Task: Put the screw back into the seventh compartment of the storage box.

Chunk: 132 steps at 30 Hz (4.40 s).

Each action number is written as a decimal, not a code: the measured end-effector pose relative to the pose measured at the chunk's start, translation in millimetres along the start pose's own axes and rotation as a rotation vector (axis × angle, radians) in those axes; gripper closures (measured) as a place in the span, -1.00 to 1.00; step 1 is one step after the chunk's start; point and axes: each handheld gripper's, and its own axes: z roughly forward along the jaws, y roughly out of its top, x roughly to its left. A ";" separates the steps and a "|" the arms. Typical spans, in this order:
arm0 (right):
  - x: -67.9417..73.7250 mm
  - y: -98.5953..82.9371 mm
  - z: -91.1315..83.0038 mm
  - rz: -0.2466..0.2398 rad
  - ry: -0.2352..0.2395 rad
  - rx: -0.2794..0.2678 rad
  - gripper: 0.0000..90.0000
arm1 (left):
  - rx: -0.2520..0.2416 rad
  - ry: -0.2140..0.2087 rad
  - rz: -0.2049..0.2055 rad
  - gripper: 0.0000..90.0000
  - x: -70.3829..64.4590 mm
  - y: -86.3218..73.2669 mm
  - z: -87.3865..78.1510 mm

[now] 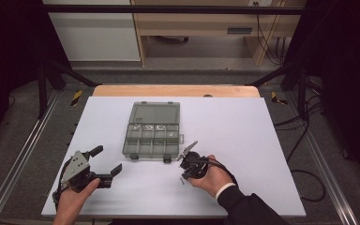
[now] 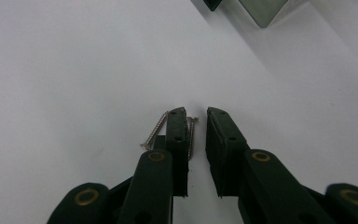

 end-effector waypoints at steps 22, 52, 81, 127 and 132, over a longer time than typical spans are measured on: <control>-2.9 -1.5 2.1 0.011 0.008 -0.009 0.95 | 0.001 -0.002 0.002 -0.97 -0.1 0.0 0.3; -3.2 20.1 -31.7 -0.032 -0.016 -0.103 0.95 | 0.003 -0.004 0.003 -0.97 -0.3 -0.2 0.7; 3.4 59.0 -39.8 -0.058 -0.012 -0.191 0.95 | 0.004 -0.010 0.004 -0.97 -0.5 -0.3 0.9; -5.2 99.7 -20.7 -0.016 -0.057 -0.332 0.95 | -0.003 -0.012 0.001 -0.97 0.1 0.0 0.7; -6.1 101.2 -17.1 -0.010 -0.060 -0.336 0.95 | -0.003 -0.012 0.000 -0.97 0.2 0.0 0.6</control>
